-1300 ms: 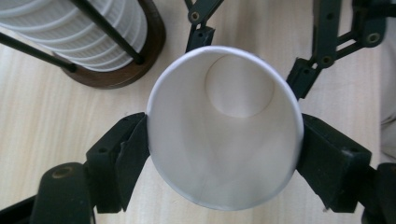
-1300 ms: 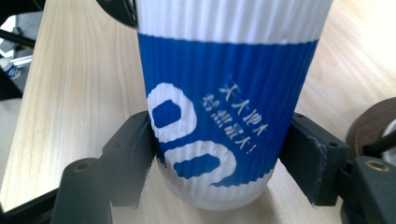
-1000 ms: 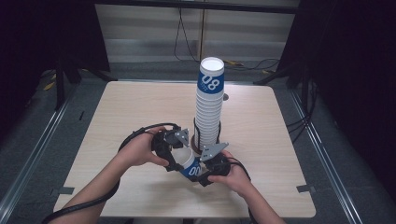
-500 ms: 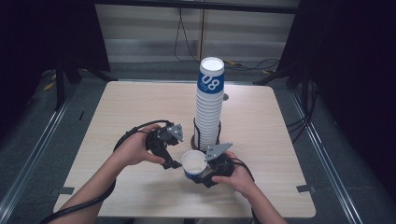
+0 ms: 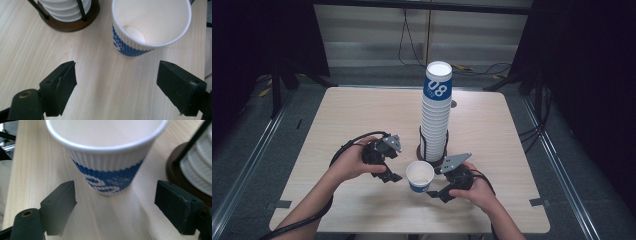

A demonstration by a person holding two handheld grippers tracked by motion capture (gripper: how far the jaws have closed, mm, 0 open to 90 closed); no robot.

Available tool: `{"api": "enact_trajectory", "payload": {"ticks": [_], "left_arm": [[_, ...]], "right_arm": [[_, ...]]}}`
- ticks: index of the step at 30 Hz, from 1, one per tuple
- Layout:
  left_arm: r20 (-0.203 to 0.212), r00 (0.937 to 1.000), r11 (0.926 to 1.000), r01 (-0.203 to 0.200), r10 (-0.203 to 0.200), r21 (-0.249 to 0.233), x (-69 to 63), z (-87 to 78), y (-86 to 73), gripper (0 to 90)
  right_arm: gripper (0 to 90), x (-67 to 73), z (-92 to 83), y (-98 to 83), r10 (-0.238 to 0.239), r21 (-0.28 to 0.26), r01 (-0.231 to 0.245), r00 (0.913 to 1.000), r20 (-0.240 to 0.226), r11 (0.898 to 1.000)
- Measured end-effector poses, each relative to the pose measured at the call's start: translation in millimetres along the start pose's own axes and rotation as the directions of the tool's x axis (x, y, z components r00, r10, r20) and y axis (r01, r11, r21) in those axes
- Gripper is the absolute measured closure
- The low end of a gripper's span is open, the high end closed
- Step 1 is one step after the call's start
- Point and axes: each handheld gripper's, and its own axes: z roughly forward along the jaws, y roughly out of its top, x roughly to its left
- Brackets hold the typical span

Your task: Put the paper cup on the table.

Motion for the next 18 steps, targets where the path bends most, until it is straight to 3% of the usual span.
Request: {"api": "enact_trajectory", "payload": {"ticks": [5,18], "left_arm": [[0.001,0.9994,0.9993,0.034,-0.034,-0.016,2.1,2.7,-12.9,16.0],[0.0,0.9938,0.992,0.111,-0.111,-0.059,3.5,13.5,-53.7,16.5]], "right_arm": [[15.4,-3.1,-6.7,-7.1,0.011,0.019,-0.012,0.9999,0.007,1.0],[15.4,-13.4,-21.6,-21.0,0.053,0.007,-0.053,0.9978,0.041,0.999]]}}
